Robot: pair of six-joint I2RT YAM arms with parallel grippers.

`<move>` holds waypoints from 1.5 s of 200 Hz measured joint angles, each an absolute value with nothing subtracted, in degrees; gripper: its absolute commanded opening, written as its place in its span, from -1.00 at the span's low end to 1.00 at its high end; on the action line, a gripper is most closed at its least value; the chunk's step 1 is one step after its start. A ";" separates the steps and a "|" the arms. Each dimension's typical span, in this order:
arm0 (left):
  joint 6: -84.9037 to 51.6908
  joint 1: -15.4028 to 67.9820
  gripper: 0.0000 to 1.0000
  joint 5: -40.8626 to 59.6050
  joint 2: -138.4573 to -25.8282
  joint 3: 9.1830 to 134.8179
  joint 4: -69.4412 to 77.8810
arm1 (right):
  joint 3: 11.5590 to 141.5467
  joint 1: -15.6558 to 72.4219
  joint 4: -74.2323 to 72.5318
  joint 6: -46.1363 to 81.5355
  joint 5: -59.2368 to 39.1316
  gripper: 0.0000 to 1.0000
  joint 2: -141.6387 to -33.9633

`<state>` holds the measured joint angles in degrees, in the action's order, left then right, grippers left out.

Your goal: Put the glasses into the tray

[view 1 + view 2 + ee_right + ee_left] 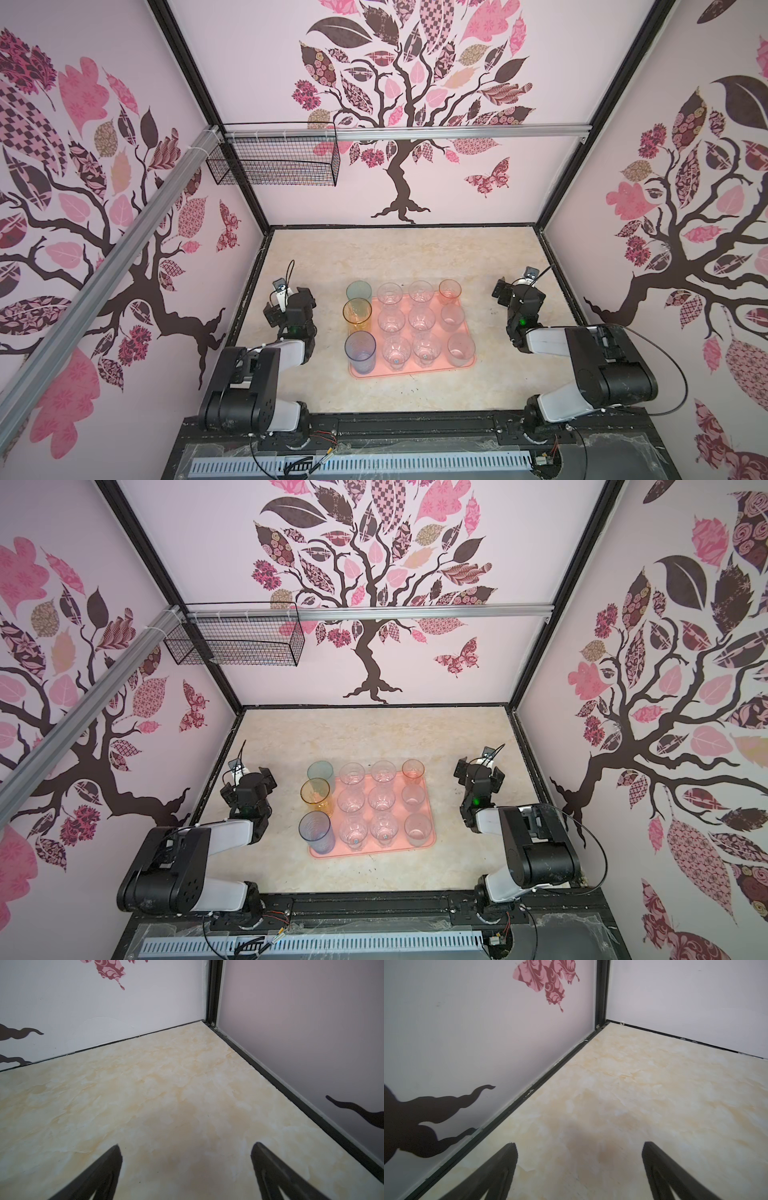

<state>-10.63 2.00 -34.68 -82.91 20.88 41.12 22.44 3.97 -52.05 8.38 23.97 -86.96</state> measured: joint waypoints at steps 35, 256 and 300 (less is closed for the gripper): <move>-9.10 0.97 0.95 -28.77 -83.53 20.91 43.48 | 18.63 3.97 -56.31 7.55 21.76 0.99 -86.96; -5.10 -0.38 0.96 -14.90 -89.52 22.33 50.09 | 14.68 3.25 -65.80 5.96 16.40 0.99 -89.08; -4.91 -0.36 0.96 -14.92 -89.52 22.33 50.06 | 14.68 3.25 -65.80 5.96 16.40 0.99 -89.08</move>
<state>-4.91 -0.36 -14.92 -89.52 22.33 50.06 14.68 3.25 -65.80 5.96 16.40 -89.08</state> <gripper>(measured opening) 0.978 0.995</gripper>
